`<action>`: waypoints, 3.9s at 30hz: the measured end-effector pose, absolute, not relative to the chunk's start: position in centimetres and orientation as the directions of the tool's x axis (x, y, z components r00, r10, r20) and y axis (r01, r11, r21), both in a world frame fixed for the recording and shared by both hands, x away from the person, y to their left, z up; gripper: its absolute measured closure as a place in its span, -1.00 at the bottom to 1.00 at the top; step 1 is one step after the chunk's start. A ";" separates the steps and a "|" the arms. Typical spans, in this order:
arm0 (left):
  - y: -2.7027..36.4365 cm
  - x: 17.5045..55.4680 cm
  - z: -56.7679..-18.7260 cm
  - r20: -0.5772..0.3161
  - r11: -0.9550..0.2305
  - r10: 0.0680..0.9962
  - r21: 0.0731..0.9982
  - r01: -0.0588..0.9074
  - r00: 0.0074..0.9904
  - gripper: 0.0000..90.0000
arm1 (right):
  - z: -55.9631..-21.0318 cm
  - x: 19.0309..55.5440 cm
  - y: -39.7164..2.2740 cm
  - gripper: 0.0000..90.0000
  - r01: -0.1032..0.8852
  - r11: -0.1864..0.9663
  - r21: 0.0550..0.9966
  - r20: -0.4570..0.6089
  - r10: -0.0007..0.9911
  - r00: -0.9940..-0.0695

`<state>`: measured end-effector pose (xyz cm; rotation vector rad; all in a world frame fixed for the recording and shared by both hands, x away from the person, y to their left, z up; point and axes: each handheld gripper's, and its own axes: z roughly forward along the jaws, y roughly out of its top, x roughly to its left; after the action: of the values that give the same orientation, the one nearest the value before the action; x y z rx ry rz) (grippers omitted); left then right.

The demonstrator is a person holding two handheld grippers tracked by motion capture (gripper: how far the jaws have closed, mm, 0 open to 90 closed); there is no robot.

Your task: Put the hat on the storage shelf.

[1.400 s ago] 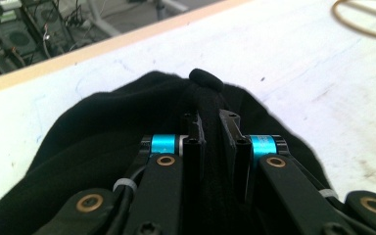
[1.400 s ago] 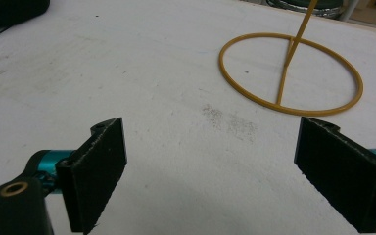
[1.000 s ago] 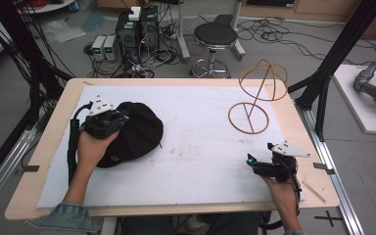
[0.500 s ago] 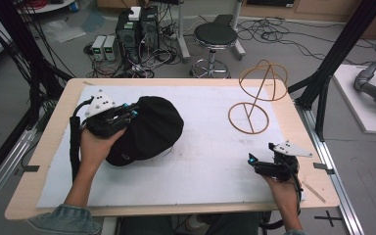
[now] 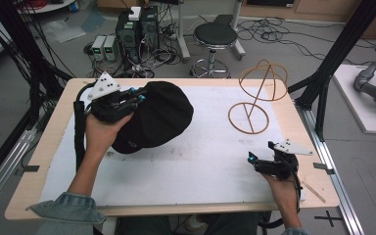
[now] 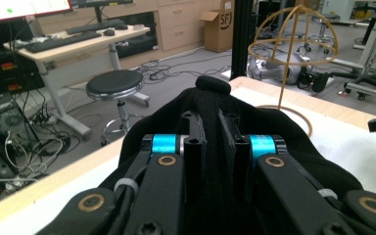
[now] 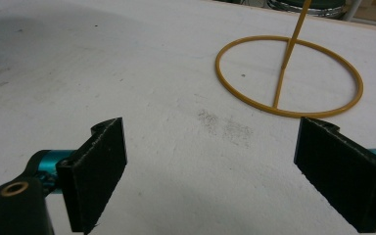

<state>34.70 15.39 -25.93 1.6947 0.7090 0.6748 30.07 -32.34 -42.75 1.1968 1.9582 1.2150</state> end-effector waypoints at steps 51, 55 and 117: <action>2.4 42.6 -18.5 0.047 -0.107 0.644 0.994 0.030 0.764 0.82 | -43.0 30.1 -33.4 -0.71 0.392 0.180 0.902 0.027 0.884 -0.467; 1.6 43.2 -18.2 0.049 -0.110 0.637 0.994 0.028 0.769 0.82 | -43.1 30.2 -33.5 -0.71 0.392 0.174 0.903 0.034 0.883 -0.468; -8.1 49.5 -21.5 -0.019 -0.092 0.495 0.993 0.074 0.869 0.81 | -43.4 30.5 -34.0 -0.71 0.409 0.160 0.898 0.061 0.877 -0.476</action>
<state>49.49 -8.09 -21.54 1.6406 0.4494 0.3723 30.54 -33.97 -43.36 1.2173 1.9600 1.2781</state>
